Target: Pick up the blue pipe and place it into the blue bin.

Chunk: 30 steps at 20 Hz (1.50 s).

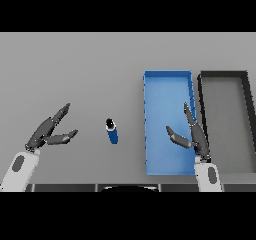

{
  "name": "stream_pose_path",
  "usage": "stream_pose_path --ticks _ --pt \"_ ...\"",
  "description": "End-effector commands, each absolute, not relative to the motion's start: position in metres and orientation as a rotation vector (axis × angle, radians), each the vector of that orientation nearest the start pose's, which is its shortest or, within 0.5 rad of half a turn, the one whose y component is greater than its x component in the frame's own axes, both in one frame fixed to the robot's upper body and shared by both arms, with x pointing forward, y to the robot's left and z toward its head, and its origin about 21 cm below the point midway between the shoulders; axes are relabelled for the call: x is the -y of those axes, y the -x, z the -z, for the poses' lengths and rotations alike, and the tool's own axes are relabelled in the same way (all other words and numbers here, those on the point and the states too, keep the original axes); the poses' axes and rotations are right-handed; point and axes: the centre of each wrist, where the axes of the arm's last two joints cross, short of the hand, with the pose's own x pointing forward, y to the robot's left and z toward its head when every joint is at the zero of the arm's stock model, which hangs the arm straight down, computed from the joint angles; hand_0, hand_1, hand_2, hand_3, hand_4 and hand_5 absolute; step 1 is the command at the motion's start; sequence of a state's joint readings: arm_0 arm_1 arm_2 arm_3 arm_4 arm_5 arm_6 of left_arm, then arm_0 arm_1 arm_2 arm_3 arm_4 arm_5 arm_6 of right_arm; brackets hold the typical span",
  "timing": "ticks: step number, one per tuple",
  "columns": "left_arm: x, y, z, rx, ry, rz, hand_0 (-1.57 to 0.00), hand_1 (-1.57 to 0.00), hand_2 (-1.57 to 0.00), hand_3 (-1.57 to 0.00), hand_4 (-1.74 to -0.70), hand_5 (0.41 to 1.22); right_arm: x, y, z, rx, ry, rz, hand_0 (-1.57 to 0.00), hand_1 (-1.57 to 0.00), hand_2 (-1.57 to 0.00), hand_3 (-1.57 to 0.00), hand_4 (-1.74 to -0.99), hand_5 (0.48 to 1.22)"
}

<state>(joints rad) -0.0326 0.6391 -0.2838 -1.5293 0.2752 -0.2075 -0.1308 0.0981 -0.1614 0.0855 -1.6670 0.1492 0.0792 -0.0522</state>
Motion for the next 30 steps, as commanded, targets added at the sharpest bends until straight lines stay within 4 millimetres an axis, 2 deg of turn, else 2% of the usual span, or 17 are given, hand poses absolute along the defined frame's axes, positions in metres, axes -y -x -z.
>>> stream_pose_path --ticks 1,3,4,10,12,16,18,20,25,28,29,30 --pt "-0.313 -0.243 -0.029 1.466 0.135 0.648 0.0 0.0 0.0 0.0 -1.19 0.573 0.25 -0.222 -0.004 1.603 0.109 -0.353 0.0 0.0 0.0 0.0 -1.232 0.604" --pt "-0.302 -0.239 -0.033 1.432 0.168 0.704 0.0 0.0 0.0 0.0 -1.18 0.544 0.251 -0.224 -0.007 1.618 0.097 -0.358 0.0 0.0 0.0 0.0 -1.242 0.618" --pt "-0.29 -0.239 -0.032 1.423 0.198 0.721 0.0 0.0 0.0 0.0 -1.19 0.532 0.249 -0.224 -0.007 1.613 0.086 -0.358 0.0 0.0 0.0 0.0 -1.254 0.626" --pt "-0.248 -0.234 -0.019 1.395 0.287 0.815 0.0 0.0 0.0 0.0 -1.21 0.488 0.249 -0.222 -0.004 1.62 0.087 -0.357 0.0 0.0 0.0 0.0 -1.296 0.651" --pt "-0.235 -0.233 -0.009 1.397 0.305 0.818 0.0 0.0 0.0 0.0 -1.21 0.479 0.248 -0.223 -0.007 1.625 0.095 -0.352 0.0 0.0 0.0 0.0 -1.294 0.653" --pt "-0.21 -0.241 -0.001 1.439 0.29 0.81 0.0 0.0 0.0 0.0 -1.22 0.499 0.247 -0.227 -0.011 1.61 0.078 -0.339 0.0 0.0 0.0 0.0 -1.306 0.651" --pt "-0.201 -0.243 0.006 1.445 0.302 0.794 0.0 0.0 0.0 0.0 -1.23 0.502 0.253 -0.221 -0.007 1.609 0.092 -0.336 0.0 0.0 0.0 0.0 -1.314 0.653" --pt "-0.189 -0.248 0.011 1.455 0.324 0.78 0.0 0.0 0.0 0.0 -1.22 0.502 0.251 -0.217 -0.008 1.616 0.084 -0.335 0.0 0.0 0.0 0.0 -1.32 0.655" --pt "-0.169 -0.256 0.021 1.481 0.307 0.813 0.0 0.0 0.0 0.0 -1.16 0.491 0.253 -0.218 -0.011 1.602 0.1 -0.338 0.0 0.0 0.0 0.0 -1.323 0.665" --pt "-0.154 -0.262 0.025 1.461 0.383 0.762 0.0 0.0 -0.02 -0.02 -1.22 0.536 0.252 -0.218 -0.008 1.589 0.099 -0.337 0.0 0.0 0.0 0.0 -1.321 0.664" --pt "-0.147 -0.26 0.027 1.452 0.404 0.745 0.0 0.0 -0.08 -0.07 -1.24 0.566 0.251 -0.22 -0.01 1.595 0.096 -0.334 0.0 0.0 0.0 0.0 -1.322 0.664" --pt "-0.148 -0.258 0.028 1.469 0.42 0.734 0.0 -0.09 -0.21 -0.2 -1.28 0.607 0.257 -0.219 -0.009 1.592 0.108 -0.337 0.0 0.0 0.0 0.0 -1.32 0.664"
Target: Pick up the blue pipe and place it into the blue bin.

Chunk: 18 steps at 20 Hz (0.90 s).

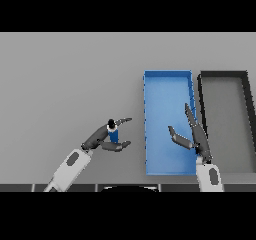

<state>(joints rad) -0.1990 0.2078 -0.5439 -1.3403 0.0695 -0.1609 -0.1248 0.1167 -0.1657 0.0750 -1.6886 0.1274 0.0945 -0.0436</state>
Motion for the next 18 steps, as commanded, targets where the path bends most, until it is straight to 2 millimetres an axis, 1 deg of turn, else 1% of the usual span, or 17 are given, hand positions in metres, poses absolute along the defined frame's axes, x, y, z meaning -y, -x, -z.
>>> stream_pose_path --ticks 1,2,3,4,5,6,7,9,11,12,14,15,16,18 --pt "-0.153 -0.259 0.028 1.46 0.433 0.711 -0.09 -0.25 -0.39 -0.47 -1.31 0.73 0.252 -0.217 -0.004 1.59 0.094 -0.332 0.0 0.0 0.0 0.0 -1.319 0.663" --pt "-0.148 -0.261 0.028 1.451 0.456 0.686 -0.34 -0.5 -0.63 -0.69 -1.39 0.828 0.256 -0.217 -0.007 1.601 0.095 -0.337 0.0 0.0 0.0 0.0 -1.322 0.666" --pt "-0.142 -0.261 0.031 1.439 0.454 0.669 -0.59 -0.71 -0.82 -0.84 -1.45 0.906 0.255 -0.219 -0.008 1.604 0.101 -0.344 0.0 0.0 0.0 0.0 -1.319 0.666" --pt "-0.141 -0.26 0.033 1.447 0.471 0.669 -0.78 -0.89 -0.97 -0.98 -1.51 0.969 0.255 -0.22 -0.009 1.603 0.104 -0.347 0.0 0.0 0.0 0.0 -1.313 0.665" --pt "-0.141 -0.259 0.032 1.45 0.476 0.664 -0.94 -1.02 -1.09 -1.1 -1.55 1.02 0.254 -0.221 -0.011 1.602 0.11 -0.347 0.0 0.0 0.0 0.0 -1.309 0.664" --pt "-0.138 -0.256 0.03 1.451 0.472 0.669 -1.07 -1.13 -1.18 -1.18 -1.59 1.06 0.252 -0.222 -0.01 1.601 0.096 -0.34 0.0 0.0 0.0 0.0 -1.31 0.665" --pt "-0.138 -0.252 0.031 1.452 0.465 0.684 -1.17 -1.22 -1.26 -1.25 -1.62 1.092 0.254 -0.22 -0.011 1.606 0.107 -0.342 0.0 0.0 0.0 0.0 -1.307 0.666" --pt "-0.137 -0.252 0.029 1.472 0.457 0.695 -1.31 -1.35 -1.37 -1.35 -1.66 1.139 0.254 -0.222 -0.011 1.587 0.126 -0.359 0.0 0.0 0.0 0.0 -1.294 0.666" --pt "-0.13 -0.254 0.026 1.504 0.482 0.688 -1.41 -1.43 -1.44 -1.4 -1.68 1.168 0.247 -0.222 -0.009 1.594 0.121 -0.37 0.0 0.0 0.0 0.0 -1.281 0.663" --pt "-0.127 -0.252 0.02 1.539 0.492 0.696 -1.44 -1.46 -1.47 -1.42 -1.69 1.179 0.247 -0.223 -0.008 1.593 0.112 -0.363 0.0 0.0 0.0 0.0 -1.281 0.662" --pt "-0.119 -0.257 0.007 1.6 0.517 0.686 -1.49 -1.5 -1.51 -1.44 -1.7 1.194 0.251 -0.222 -0.008 1.598 0.106 -0.357 0.0 0.0 0.0 0.0 -1.279 0.657" --pt "-0.118 -0.257 0.001 1.629 0.541 0.686 -1.5 -1.51 -1.52 -1.45 -1.71 1.199 0.255 -0.224 -0.01 1.609 0.118 -0.363 0.0 0.0 0.0 0.0 -1.28 0.66" --pt "-0.112 -0.254 -0.005 1.661 0.571 0.683 -1.52 -1.52 -1.53 -1.45 -1.71 1.204 0.255 -0.226 -0.01 1.602 0.122 -0.364 0.0 0.0 0.0 0.0 -1.28 0.663" --pt "-0.108 -0.255 -0.017 1.683 0.596 0.694 -1.54 -1.54 -1.54 -1.45 -1.72 1.21 0.254 -0.22 -0.004 1.594 0.129 -0.379 0.0 0.0 0.0 0.0 -1.277 0.673"
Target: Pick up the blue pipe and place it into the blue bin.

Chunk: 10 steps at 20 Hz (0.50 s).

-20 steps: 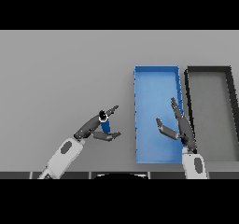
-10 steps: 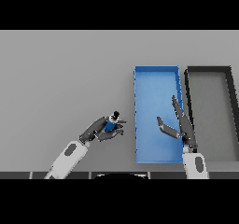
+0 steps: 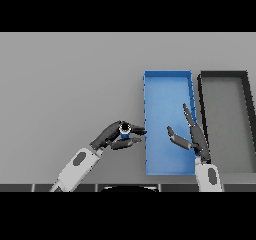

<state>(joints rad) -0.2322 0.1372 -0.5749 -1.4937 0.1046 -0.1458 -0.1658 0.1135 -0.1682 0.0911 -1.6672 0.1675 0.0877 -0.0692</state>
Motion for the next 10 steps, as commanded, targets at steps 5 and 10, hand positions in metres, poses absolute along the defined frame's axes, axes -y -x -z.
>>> stream_pose_path --ticks 5,10 --pt "-0.1 -0.256 -0.048 1.69 0.62 0.734 -1.56 -1.56 -1.56 -1.45 -1.72 1.217 0.254 -0.224 -0.007 1.598 0.144 -0.392 0.0 0.0 0.0 0.0 -1.274 0.686" --pt "-0.099 -0.256 -0.051 1.648 0.595 0.769 -1.57 -1.57 -1.57 -1.44 -1.73 1.219 0.254 -0.223 -0.003 1.613 0.119 -0.365 0.0 0.0 0.0 0.0 -1.269 0.688"
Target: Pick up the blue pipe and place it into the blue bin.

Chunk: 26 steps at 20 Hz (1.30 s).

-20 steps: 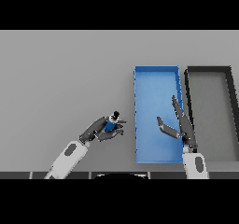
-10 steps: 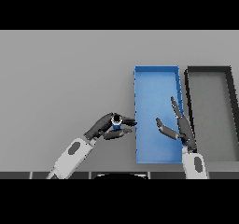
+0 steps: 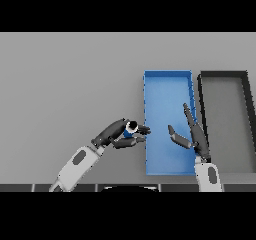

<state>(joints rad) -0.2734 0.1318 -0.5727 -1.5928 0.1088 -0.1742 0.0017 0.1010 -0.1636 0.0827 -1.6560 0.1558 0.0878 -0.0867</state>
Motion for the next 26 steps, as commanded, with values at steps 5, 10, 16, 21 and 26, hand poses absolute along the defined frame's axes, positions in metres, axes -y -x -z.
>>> stream_pose_path --ticks 5,10,16,21,26 --pt "-0.099 -0.257 -0.053 1.65 0.591 0.763 -1.57 -1.57 -1.57 -1.44 -1.73 1.22 0.253 -0.22 -0.003 1.614 0.116 -0.365 0.0 0.0 0.0 0.0 -1.243 0.687" --pt "-0.098 -0.258 -0.046 1.641 0.592 0.761 -1.57 -1.57 -1.57 -1.44 -1.73 1.221 0.259 -0.224 -0.026 1.716 -0.124 -0.331 0.0 0.0 0.0 0.0 -1.231 0.62" --pt "-0.098 -0.256 -0.052 1.661 0.607 0.784 -1.57 -1.57 -1.57 -1.44 -1.73 1.221 0.255 -0.233 -0.098 1.714 -0.477 -0.529 0.0 0.0 0.0 0.0 -1.326 0.507" --pt "-0.098 -0.259 -0.051 1.643 0.58 0.799 -1.57 -1.57 -1.57 -1.44 -1.73 1.221 0.225 -0.244 -0.146 1.725 -0.635 -0.801 0.0 0.0 0.0 0.0 -1.338 0.495" --pt "-0.1 -0.259 -0.055 1.649 0.6 0.803 -1.57 -1.57 -1.57 -1.44 -1.73 1.221 0.195 -0.252 -0.165 1.713 -0.671 -0.962 0.0 0.0 0.0 0.0 -1.318 0.49"
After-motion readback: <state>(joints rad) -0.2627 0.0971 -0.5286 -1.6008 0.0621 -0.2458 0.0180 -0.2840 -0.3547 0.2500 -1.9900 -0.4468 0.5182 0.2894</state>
